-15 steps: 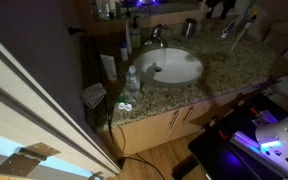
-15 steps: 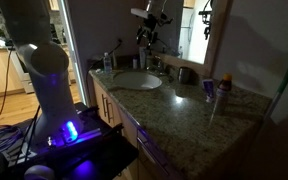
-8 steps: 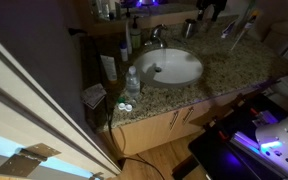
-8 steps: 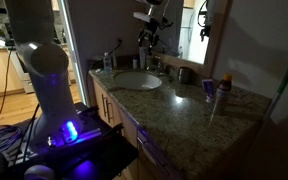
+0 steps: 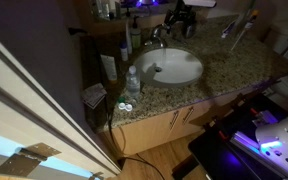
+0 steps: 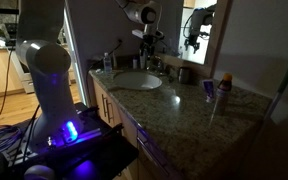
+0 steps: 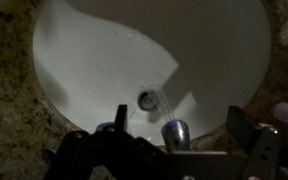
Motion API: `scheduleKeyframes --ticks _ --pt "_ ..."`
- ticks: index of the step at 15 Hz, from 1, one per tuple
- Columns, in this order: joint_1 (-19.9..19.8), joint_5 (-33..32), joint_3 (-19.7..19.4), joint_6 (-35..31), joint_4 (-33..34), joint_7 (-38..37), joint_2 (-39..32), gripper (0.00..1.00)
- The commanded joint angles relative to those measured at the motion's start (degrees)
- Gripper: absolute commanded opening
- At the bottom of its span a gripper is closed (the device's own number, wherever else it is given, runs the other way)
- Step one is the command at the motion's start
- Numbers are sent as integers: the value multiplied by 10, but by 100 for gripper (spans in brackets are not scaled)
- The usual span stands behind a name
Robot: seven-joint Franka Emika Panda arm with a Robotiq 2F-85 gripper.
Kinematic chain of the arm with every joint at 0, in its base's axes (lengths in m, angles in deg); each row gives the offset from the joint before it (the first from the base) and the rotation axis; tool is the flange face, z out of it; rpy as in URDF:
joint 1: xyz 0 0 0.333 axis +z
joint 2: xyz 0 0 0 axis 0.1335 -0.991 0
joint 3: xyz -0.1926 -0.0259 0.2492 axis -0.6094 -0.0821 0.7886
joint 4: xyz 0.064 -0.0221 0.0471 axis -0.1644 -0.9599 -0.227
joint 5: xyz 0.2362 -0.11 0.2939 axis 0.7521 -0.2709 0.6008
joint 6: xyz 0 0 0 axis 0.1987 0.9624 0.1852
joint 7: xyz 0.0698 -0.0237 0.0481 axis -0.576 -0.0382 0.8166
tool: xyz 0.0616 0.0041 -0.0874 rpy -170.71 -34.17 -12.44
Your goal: Move the handle of the tap slightly to the left
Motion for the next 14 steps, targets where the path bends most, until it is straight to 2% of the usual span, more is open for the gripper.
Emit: scheduleKeyframes --ticks 1,4,5,7,11,13,14 --pt "0 -3 3 -13 16 -23 -15 100" --pt "2 -6 1 -20 41 -49 -29 100" --pt "11 -30 -7 -26 52 -70 -46 100" --pt "9 -43 -12 -64 72 -83 -72 100" --pt "-13 -1 -6 -170 114 -62 -115 100" --pt "-22 8 -3 -161 146 -51 -138 100" --pt "-8 -7 -10 -164 107 -71 -110 100"
